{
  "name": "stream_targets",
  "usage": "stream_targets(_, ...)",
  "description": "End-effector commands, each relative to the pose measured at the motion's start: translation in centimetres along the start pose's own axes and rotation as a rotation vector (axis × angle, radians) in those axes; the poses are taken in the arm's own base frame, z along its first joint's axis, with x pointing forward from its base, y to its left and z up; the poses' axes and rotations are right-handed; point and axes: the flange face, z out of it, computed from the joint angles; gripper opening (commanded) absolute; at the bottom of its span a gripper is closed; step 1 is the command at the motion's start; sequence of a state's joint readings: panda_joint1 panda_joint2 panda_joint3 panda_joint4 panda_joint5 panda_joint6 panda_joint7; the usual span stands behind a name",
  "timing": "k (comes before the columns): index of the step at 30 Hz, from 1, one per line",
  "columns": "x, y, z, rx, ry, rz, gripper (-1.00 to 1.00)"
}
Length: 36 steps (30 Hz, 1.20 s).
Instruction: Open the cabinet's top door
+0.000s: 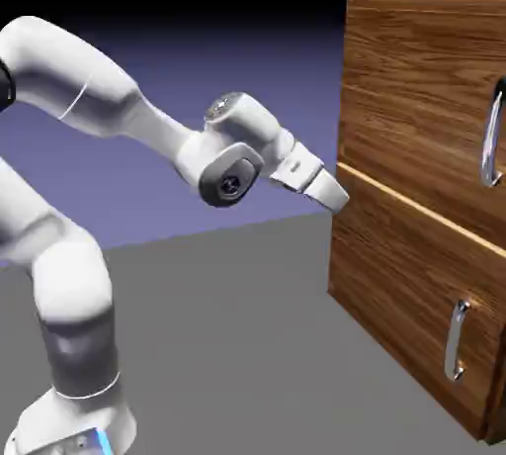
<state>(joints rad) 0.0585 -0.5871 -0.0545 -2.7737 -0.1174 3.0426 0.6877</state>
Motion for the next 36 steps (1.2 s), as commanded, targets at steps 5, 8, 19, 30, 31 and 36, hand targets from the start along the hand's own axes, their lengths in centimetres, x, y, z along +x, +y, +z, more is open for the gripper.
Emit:
stream_targets(5,2.6,-2.4,-2.7,0.064,0.090,-0.269,0.00)
stream_targets(8,4.0,-3.5,-4.4,0.091,0.150,-0.426,0.00)
stream_targets(19,8.8,-5.1,-9.9,0.108,0.397,-0.972,0.00)
stream_targets(30,13.0,-3.1,-13.1,-0.013,0.631,-1.472,0.00)
stream_targets(31,13.4,-2.7,-13.2,-0.030,0.649,-1.515,0.00)
stream_targets(36,15.2,-0.7,-13.2,-0.131,0.728,-1.729,0.00)
